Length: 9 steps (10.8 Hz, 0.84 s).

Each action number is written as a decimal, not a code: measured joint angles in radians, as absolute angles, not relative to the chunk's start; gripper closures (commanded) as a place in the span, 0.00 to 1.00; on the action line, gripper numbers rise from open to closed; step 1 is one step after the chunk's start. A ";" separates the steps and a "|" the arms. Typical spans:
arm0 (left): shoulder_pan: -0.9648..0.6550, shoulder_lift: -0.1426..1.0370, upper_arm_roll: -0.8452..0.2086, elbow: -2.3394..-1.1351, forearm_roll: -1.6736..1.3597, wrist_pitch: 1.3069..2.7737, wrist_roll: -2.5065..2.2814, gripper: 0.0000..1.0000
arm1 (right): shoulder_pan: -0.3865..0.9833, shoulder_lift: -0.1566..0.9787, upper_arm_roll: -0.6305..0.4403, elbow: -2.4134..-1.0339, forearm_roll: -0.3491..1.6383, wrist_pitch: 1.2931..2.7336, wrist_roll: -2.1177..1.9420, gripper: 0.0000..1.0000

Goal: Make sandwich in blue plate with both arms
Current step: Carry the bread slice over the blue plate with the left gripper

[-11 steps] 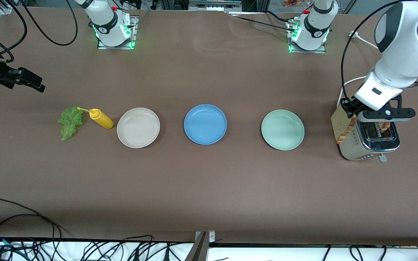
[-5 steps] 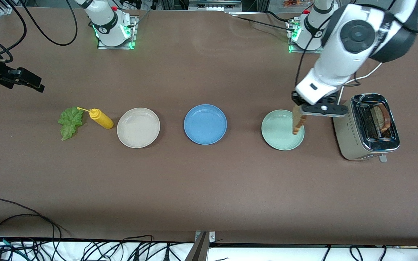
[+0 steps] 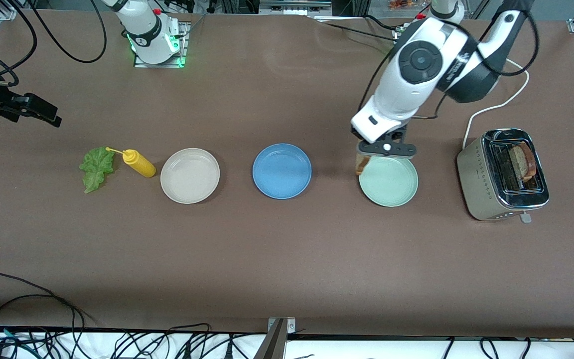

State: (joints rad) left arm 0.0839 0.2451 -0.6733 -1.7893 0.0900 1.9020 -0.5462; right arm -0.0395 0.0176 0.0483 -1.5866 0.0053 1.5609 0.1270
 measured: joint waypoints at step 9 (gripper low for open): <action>0.044 0.619 -0.850 -1.666 0.088 2.198 -0.689 1.00 | -0.040 0.018 0.048 -1.586 0.005 1.561 0.127 0.00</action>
State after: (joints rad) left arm 0.0442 0.6195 -0.8503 -1.6663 0.0885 2.1982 -0.6885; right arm -0.0395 0.0178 0.0483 -1.5862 0.0053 1.5607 0.1270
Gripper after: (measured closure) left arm 0.912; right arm 0.000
